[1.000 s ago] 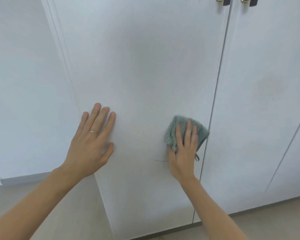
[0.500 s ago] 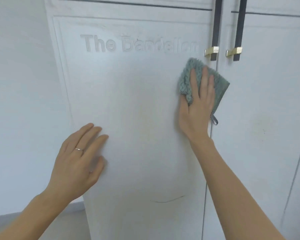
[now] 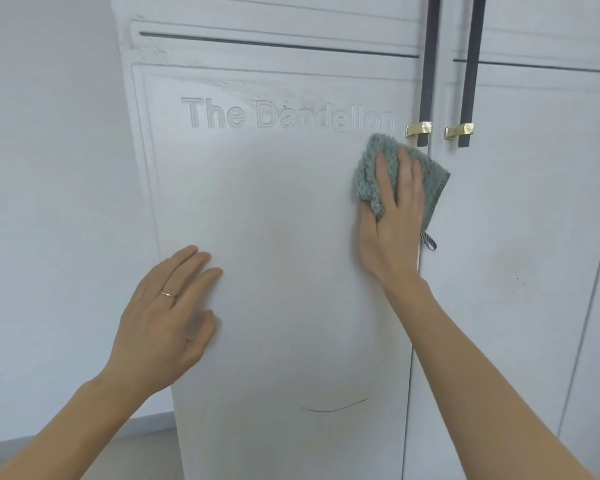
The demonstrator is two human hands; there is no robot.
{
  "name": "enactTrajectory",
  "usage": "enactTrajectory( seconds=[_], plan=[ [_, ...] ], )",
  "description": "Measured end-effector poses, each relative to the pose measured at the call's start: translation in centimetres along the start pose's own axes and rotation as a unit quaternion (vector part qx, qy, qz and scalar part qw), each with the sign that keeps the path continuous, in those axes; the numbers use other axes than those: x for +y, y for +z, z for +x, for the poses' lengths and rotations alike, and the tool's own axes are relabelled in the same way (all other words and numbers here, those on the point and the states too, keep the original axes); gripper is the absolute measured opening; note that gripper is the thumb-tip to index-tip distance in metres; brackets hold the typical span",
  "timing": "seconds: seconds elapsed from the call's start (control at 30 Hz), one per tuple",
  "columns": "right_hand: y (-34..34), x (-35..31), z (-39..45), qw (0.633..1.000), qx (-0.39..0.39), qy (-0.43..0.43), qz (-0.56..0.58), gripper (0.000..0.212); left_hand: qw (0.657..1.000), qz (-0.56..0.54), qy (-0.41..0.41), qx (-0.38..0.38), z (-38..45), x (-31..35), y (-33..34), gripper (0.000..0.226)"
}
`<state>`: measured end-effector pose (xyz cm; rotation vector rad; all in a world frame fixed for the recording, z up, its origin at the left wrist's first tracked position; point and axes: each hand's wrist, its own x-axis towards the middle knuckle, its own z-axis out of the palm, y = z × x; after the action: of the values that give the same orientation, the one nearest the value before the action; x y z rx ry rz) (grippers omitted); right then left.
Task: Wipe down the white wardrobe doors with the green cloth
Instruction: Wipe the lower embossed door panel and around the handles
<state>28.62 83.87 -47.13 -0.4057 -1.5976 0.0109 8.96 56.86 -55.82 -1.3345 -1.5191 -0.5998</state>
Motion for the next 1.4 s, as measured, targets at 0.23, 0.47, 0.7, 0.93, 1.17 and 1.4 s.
enactTrajectory(
  seconds=[0.23, 0.47, 0.7, 0.93, 1.17, 1.4],
  plan=[
    [0.0, 1.6, -13.4, 0.996, -0.038, 0.083, 0.013, 0.064, 1.0, -0.013, 0.002, -0.01, -0.4, 0.2, 0.0, 0.05],
    [-0.8, 0.2, -4.2, 0.989, -0.011, 0.117, 0.094, 0.062, 0.999, -0.009, -0.032, -0.007, -0.3, 1.1, 0.3, 0.054],
    [-1.2, -1.4, 0.8, 0.954, 0.092, 0.188, 0.212, 0.06, 0.999, 0.008, 0.032, -0.008, 3.4, 1.5, 0.4, 0.063],
    [-1.5, -1.2, 2.2, 0.883, 0.164, 0.247, 0.363, 0.052, 0.997, 0.013, 0.081, 0.013, 11.1, 3.0, 1.1, 0.064],
    [-3.3, -0.8, 6.9, 0.873, 0.131, 0.215, 0.417, 0.041, 0.988, 0.06, 0.145, 0.004, 18.9, 5.4, 1.4, 0.064],
    [-5.7, -1.0, 13.7, 0.926, 0.038, 0.173, 0.333, 0.041, 0.984, 0.07, 0.166, 0.005, 23.8, 6.9, 1.3, 0.064]
  ],
)
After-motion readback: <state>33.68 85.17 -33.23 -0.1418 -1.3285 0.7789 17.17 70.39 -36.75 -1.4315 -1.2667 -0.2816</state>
